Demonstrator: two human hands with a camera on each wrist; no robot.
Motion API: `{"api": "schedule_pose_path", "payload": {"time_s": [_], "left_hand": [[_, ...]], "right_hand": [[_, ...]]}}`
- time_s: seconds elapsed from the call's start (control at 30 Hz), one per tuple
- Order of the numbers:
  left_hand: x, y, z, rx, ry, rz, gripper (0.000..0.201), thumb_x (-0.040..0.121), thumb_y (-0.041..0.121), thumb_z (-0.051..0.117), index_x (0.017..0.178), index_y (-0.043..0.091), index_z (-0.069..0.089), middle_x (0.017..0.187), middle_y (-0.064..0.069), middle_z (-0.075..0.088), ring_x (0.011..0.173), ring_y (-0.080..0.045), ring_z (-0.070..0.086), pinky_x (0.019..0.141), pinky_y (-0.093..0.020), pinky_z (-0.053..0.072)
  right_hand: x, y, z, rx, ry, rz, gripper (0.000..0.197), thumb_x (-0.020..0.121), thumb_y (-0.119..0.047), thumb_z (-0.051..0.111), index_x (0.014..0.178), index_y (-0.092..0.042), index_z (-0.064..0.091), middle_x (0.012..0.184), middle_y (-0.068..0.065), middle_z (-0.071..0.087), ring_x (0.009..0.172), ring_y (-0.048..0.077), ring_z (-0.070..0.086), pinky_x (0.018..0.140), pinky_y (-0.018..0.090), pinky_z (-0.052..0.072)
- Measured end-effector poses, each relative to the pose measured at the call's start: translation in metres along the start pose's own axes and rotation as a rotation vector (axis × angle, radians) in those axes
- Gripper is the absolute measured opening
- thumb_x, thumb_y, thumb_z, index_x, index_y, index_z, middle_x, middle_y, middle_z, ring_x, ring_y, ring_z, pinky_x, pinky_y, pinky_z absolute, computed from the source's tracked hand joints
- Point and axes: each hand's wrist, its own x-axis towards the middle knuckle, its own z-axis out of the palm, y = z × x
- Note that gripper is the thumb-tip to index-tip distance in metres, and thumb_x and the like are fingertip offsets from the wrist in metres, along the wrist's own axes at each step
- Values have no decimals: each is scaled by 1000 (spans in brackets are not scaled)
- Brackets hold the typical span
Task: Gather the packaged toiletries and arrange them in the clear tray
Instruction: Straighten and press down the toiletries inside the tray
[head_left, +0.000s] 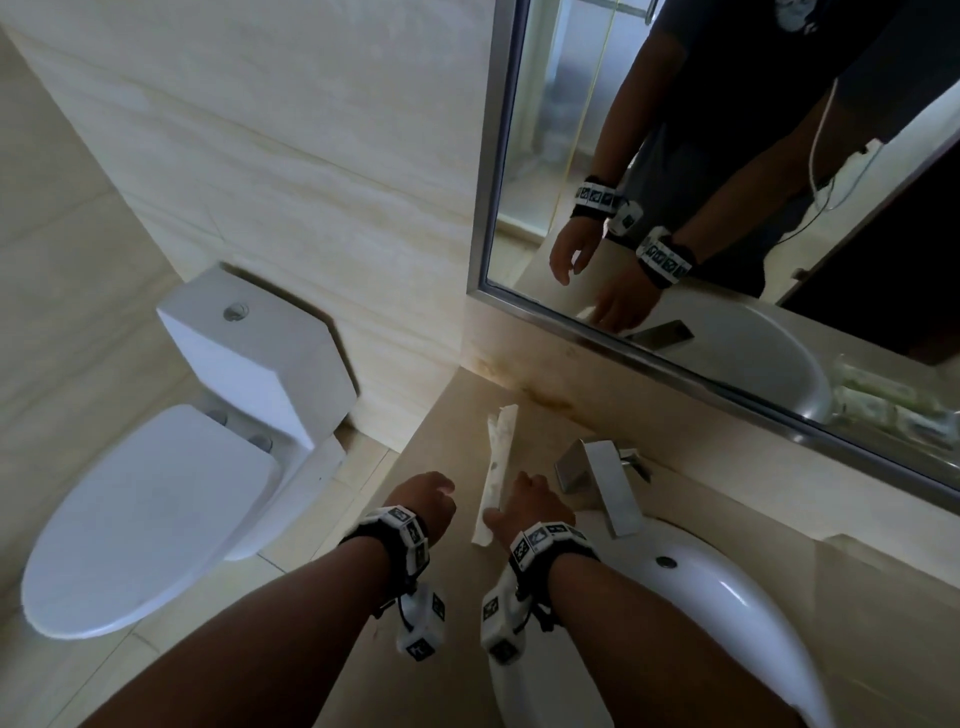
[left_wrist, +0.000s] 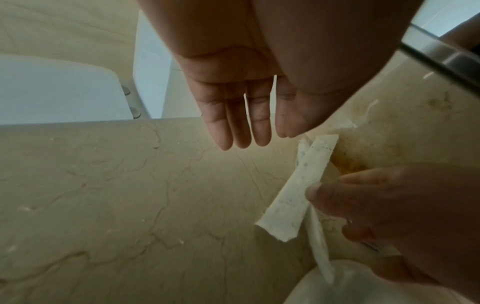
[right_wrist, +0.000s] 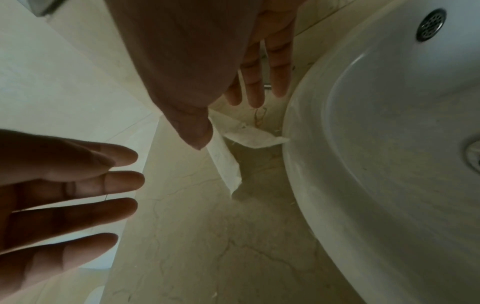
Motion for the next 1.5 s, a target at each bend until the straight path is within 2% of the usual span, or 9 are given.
{"api": "schedule_pose_path", "payload": {"time_s": [0.3, 0.43, 0.6, 0.77, 0.93, 1.13, 1.27, 1.37, 1.5], "left_hand": [[13, -15, 2, -5, -16, -35, 34, 91, 22, 45, 118, 29, 64, 126, 1, 63, 115, -20, 59, 96, -27, 44], [13, -22, 1, 8, -29, -44, 34, 90, 22, 46, 117, 31, 64, 125, 2, 63, 114, -19, 60, 98, -29, 45], [7, -20, -2, 20, -35, -20, 33, 92, 22, 46, 118, 30, 63, 124, 3, 62, 114, -18, 59, 97, -28, 44], [0, 11, -15, -10, -111, 121, 24, 95, 37, 50, 79, 22, 59, 88, -3, 61, 79, -19, 55, 73, -26, 40], [-7, 41, -15, -148, -105, 173, 54, 82, 67, 49, 96, 16, 62, 92, -4, 71, 81, -22, 69, 75, -41, 58], [-38, 75, -9, -228, -150, 261, 29, 94, 41, 53, 88, 14, 60, 80, -6, 70, 72, -26, 71, 62, -39, 59], [-55, 93, 1, -102, -179, 350, 26, 94, 35, 52, 94, 10, 60, 91, -14, 69, 81, -33, 68, 66, -41, 57], [-66, 101, 19, 70, -169, 438, 23, 93, 37, 49, 96, 15, 58, 98, -9, 67, 84, -26, 60, 75, -36, 50], [-91, 126, 45, 203, -222, 464, 31, 96, 37, 45, 113, 15, 59, 109, -8, 67, 100, -28, 63, 87, -36, 50]], "right_hand": [[31, -7, 21, 43, -61, 50, 71, 80, -54, 55, 138, -27, 24, 129, 8, 42, 108, 31, 59, 82, 42, 50], [30, -7, 24, 76, -60, 26, 59, 87, -37, 48, 139, -25, 24, 125, 8, 55, 108, 28, 61, 81, 38, 50], [15, -3, 22, 144, -70, 1, 30, 89, -30, 45, 117, -19, 41, 119, 6, 61, 104, 26, 63, 84, 37, 53], [-1, -5, 0, 315, -86, -70, 25, 79, -26, 47, 102, -19, 40, 108, 8, 62, 95, 29, 63, 82, 38, 52], [-33, -7, -23, 327, 32, -222, 36, 90, -29, 49, 123, -16, 45, 118, 9, 60, 106, 30, 60, 82, 34, 45], [-77, 16, -40, 343, 111, -241, 29, 95, -28, 47, 119, -13, 47, 118, 12, 55, 107, 31, 56, 84, 36, 45], [-100, 43, -36, 394, 124, -180, 39, 86, -51, 54, 111, -21, 51, 103, 5, 65, 94, 26, 63, 79, 37, 51], [-116, 71, -36, 341, 141, -171, 42, 84, -66, 49, 101, -29, 58, 93, -6, 66, 83, 15, 62, 78, 36, 54], [-137, 118, -39, 465, 246, -100, 51, 80, -66, 52, 116, -32, 62, 104, -9, 67, 87, 9, 60, 72, 28, 48]]}}
